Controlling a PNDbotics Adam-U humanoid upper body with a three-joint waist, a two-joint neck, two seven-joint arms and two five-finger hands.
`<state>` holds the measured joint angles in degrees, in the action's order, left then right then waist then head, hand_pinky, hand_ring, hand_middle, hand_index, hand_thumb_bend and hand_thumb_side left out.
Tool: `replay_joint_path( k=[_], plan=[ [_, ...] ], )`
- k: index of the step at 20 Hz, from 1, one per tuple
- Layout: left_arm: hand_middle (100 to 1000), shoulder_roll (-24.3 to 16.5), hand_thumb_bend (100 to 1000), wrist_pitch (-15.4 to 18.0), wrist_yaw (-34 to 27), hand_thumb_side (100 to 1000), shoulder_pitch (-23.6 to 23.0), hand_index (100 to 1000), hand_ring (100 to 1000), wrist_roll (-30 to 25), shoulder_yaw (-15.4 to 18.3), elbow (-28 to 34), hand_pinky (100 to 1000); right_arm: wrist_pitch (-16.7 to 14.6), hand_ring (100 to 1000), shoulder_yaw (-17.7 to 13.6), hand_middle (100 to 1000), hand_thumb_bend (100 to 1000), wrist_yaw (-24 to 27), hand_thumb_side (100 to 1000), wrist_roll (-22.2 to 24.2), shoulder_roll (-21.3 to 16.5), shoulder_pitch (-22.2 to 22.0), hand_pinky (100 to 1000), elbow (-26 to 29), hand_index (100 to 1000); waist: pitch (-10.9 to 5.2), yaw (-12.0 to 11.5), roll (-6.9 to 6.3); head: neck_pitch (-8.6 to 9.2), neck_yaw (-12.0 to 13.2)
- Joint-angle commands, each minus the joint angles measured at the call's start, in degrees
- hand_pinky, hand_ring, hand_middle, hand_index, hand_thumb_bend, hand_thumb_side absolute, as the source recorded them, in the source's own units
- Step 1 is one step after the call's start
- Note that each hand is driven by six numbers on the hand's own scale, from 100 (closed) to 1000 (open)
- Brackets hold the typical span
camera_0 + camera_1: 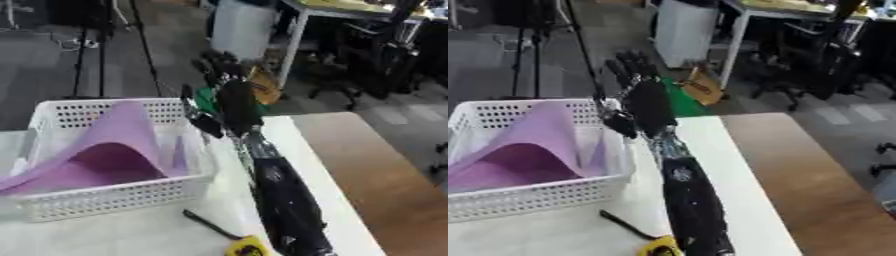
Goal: Pick up objects on the table and place them in the box.
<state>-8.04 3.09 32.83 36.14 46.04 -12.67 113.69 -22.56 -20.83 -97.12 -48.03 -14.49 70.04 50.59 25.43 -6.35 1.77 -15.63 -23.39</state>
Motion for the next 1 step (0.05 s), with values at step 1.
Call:
replay_joint_path(
  k=[1],
  plan=[
    [481,-0.1,100,-0.2,0.4,951,0.3,735,560,0.2,0.6,0.9,709,-3.5,848,-0.7,813,100,3.0,1000,-2.4,-1.3,0.9,869,4.4,855,-2.15,0.3,-0.28,-0.61,0.7]
  ],
)
